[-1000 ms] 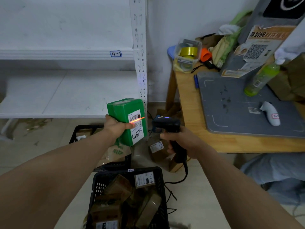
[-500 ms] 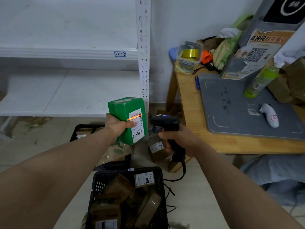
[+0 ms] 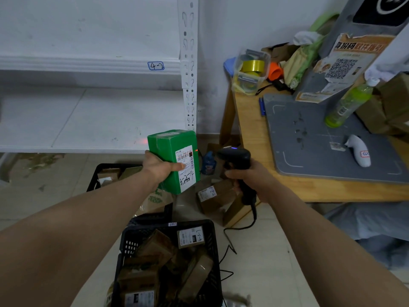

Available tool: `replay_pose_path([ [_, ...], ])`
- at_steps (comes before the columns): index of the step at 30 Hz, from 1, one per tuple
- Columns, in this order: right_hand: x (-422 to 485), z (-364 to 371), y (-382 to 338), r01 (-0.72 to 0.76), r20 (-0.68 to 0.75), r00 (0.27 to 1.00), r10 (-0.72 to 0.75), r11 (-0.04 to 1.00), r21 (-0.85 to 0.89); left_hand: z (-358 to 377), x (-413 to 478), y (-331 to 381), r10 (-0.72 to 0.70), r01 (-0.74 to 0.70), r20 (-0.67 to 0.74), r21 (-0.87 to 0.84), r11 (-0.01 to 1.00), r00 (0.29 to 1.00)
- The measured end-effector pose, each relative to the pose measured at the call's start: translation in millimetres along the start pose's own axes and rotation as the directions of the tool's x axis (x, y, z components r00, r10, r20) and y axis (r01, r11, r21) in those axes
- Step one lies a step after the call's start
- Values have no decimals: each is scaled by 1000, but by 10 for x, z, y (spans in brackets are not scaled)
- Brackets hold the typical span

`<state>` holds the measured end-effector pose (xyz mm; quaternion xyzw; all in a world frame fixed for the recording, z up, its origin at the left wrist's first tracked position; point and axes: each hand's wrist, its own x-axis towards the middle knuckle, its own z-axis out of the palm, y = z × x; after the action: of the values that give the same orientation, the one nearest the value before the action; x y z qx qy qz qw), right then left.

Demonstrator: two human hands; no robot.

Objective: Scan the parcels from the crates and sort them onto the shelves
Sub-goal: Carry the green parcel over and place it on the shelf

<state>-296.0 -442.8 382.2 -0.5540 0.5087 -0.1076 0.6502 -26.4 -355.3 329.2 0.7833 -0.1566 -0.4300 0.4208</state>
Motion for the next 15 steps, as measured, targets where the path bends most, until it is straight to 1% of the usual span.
replay_pose_path([
  [2, 155, -152, 74, -72, -204, 978, 33, 979, -189, 76, -47, -15, -20, 20, 31, 9, 1000, 999],
  [3, 229, -231, 116, -118, -279, 959, 47, 962, -245, 124, -72, -23, -22, 21, 52, 15, 1000, 998],
  [5, 380, -389, 240, -195, -362, 929, 76, 932, -306, 232, -130, -39, -31, 28, 92, 31, 999, 995],
  [7, 504, -512, 358, -255, -415, 906, 82, 889, -381, 343, -166, -71, -38, 35, 128, 26, 999, 991],
  [9, 602, -576, 441, -284, -447, 893, 61, 846, -452, 430, -186, -94, -47, 46, 177, 9, 999, 983],
  [12, 705, -595, 475, -286, -461, 887, 25, 814, -506, 487, -180, -122, -52, 45, 238, 33, 998, 970],
  [15, 791, -587, 516, -272, -468, 884, -12, 800, -534, 497, -165, -149, -50, 38, 264, 50, 998, 963],
])
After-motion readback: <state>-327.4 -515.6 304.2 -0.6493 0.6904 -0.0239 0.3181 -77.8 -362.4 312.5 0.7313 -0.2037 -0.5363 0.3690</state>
